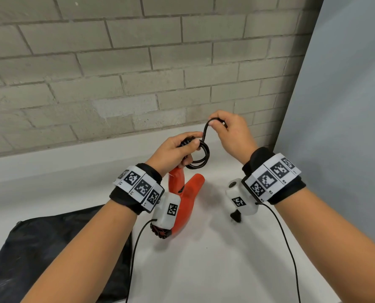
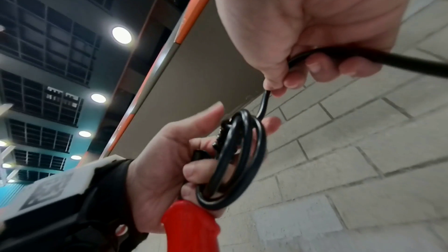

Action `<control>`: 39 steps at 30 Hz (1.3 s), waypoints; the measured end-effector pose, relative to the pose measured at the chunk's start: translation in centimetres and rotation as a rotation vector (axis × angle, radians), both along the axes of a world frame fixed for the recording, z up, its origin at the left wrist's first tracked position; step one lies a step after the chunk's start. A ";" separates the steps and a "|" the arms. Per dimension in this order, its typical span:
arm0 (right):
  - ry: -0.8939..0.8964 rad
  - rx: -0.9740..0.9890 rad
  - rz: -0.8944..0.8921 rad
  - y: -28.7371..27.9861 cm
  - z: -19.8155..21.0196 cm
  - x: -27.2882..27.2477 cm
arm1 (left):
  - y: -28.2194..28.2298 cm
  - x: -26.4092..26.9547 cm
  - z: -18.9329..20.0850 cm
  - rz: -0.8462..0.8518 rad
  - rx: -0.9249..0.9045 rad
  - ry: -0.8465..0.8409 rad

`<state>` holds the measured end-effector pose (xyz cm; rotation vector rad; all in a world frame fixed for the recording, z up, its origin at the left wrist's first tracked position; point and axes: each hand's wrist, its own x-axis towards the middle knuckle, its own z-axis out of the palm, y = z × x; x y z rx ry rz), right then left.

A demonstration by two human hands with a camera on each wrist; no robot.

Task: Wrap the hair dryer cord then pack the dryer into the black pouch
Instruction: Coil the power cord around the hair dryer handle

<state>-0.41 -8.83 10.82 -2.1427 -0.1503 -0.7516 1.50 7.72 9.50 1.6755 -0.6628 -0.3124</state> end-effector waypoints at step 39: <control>-0.189 0.556 -0.050 -0.1 -5.1 -2.3 | -1.3 0.6 -0.5 0.181 -0.084 0.014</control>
